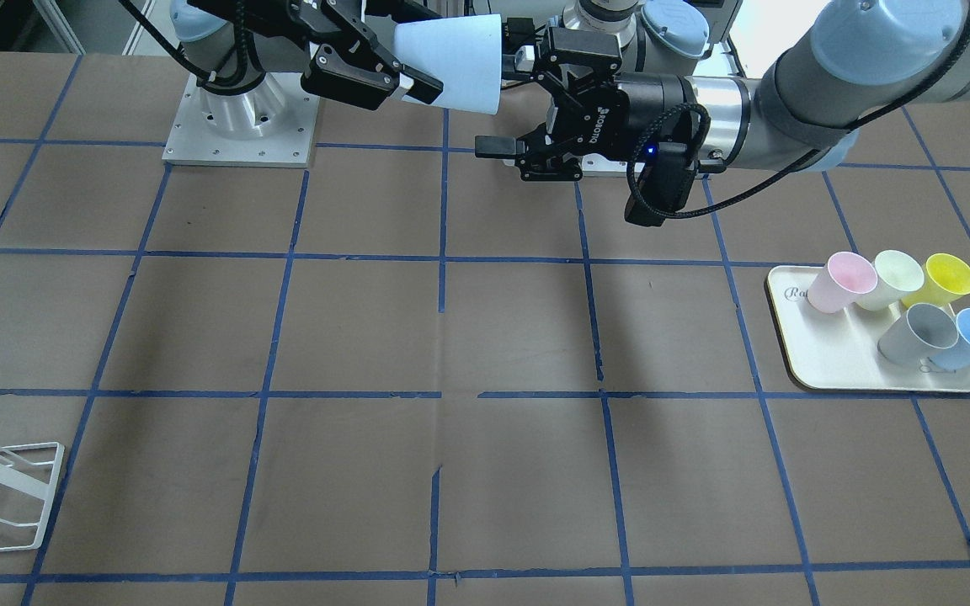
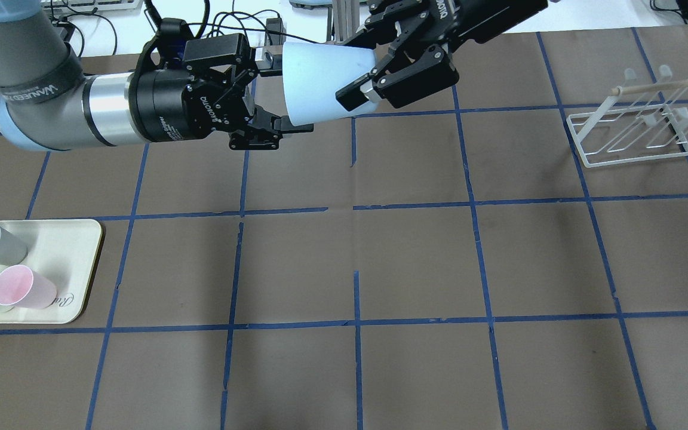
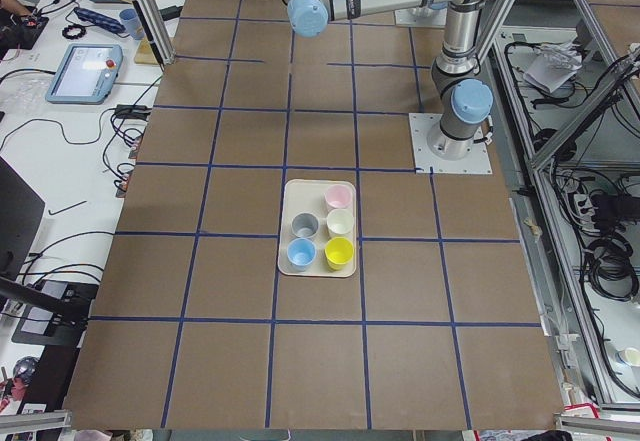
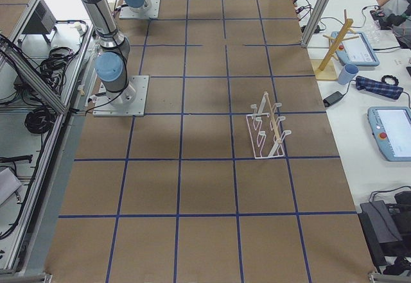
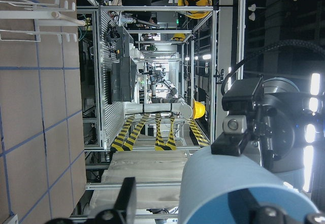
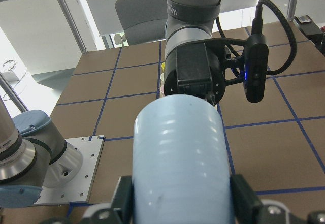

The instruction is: Transfer IKEA cup to right arm and place on rack

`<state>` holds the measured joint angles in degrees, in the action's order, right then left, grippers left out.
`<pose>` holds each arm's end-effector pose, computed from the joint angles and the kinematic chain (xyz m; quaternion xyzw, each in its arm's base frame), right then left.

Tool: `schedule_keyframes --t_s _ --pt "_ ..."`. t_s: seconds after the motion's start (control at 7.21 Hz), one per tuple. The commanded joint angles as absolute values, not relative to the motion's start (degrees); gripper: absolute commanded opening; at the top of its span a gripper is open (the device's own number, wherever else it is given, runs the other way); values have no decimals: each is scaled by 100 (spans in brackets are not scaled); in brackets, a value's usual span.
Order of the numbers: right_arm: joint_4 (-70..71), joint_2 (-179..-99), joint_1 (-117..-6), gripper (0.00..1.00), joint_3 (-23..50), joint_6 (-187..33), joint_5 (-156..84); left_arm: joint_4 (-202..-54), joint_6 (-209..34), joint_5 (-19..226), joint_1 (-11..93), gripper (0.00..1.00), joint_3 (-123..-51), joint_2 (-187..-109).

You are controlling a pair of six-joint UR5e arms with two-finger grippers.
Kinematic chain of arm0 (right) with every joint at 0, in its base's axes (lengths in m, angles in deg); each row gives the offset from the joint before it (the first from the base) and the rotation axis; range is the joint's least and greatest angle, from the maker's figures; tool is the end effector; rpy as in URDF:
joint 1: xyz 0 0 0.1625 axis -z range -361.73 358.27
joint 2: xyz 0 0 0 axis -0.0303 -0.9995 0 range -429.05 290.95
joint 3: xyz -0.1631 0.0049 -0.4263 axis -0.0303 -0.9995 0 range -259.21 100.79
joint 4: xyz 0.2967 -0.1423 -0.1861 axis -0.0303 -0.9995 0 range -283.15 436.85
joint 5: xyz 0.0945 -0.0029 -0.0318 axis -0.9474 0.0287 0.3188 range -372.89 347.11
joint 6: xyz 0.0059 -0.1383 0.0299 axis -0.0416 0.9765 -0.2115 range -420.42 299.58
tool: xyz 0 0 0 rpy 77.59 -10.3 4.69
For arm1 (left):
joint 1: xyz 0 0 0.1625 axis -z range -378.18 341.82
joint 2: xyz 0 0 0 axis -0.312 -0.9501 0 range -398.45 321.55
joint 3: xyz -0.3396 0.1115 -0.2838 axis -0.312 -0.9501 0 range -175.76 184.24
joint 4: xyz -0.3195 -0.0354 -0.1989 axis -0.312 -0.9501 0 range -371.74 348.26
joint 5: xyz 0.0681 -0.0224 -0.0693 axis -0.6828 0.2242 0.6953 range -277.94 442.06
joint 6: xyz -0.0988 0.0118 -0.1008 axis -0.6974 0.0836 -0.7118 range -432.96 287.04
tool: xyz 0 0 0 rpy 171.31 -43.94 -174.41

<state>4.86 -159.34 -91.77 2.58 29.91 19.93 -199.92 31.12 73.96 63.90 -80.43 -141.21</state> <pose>0.2526 -0.4332 0.5791 -0.5928 0.6449 -0.2867 0.3879 -0.2151 -0.4394 0.4713 0.0091 -0.6935 -0.0080 0.7203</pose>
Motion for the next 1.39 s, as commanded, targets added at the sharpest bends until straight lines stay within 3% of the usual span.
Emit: schedule_keyframes --t_s 0.0,0.55,0.97,1.25 --pt "486 -15957 -8544 19 235 3002 2355 -19991 3102 7354 6190 100 -8031 -14181" --pt "-75 -15696 -7610 20 183 2905 5337 -19316 2971 7319 5960 100 -7760 -14172" --pt "-1215 -15002 -7452 20 121 2975 8344 -17385 331 6003 5952 100 -7153 -14093" --pt "-2277 -14353 -7258 20 157 3010 9645 -14891 -2541 4350 6013 100 -7073 -13980"
